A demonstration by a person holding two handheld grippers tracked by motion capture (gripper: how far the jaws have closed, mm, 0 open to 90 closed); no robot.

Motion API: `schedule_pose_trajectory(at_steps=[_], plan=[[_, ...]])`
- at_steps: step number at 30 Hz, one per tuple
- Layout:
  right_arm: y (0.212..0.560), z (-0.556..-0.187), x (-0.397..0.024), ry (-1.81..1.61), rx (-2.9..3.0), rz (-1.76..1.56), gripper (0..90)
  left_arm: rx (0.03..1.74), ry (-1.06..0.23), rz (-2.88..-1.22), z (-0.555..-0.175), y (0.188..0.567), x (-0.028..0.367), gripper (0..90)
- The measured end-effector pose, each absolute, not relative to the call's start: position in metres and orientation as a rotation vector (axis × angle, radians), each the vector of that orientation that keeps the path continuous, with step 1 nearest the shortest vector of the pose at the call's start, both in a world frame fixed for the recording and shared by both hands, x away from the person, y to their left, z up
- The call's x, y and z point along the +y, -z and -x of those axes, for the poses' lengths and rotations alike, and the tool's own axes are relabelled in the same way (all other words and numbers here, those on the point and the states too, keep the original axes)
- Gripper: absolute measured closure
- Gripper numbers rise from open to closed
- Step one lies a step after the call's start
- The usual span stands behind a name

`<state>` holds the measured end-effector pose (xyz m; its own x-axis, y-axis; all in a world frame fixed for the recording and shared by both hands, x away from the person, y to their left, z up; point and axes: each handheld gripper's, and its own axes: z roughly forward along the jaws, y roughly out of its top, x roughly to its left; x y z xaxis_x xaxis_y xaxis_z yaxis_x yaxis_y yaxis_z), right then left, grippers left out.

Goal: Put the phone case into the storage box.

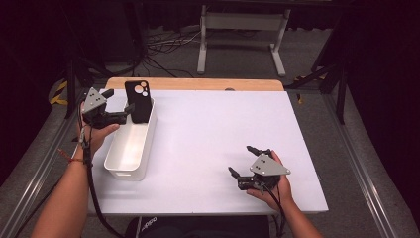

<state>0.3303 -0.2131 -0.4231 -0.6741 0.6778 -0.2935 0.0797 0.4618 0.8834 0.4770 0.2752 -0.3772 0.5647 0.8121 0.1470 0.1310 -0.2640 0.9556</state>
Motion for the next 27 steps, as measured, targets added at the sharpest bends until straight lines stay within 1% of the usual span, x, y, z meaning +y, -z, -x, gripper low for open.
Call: schedule_pose_trajectory(at_steps=[4,11,17,27], plan=[[0.423,-0.33,-0.213,-1.204,2.073,-0.626,13.7,0.773,-0.789,-1.74,-0.472,0.378,0.272,6.1],[0.423,-0.329,-0.212,-1.205,2.075,-0.616,13.7,0.762,-0.764,-1.751,-0.464,0.38,0.27,3.6],[0.424,-0.328,-0.21,-1.199,2.08,-0.61,13.7,0.715,-0.764,-1.725,-0.45,0.381,0.27,3.3],[0.424,-0.327,-0.21,-1.2,2.08,-0.608,13.7,0.665,-0.757,-1.742,-0.435,0.378,0.266,3.7]])
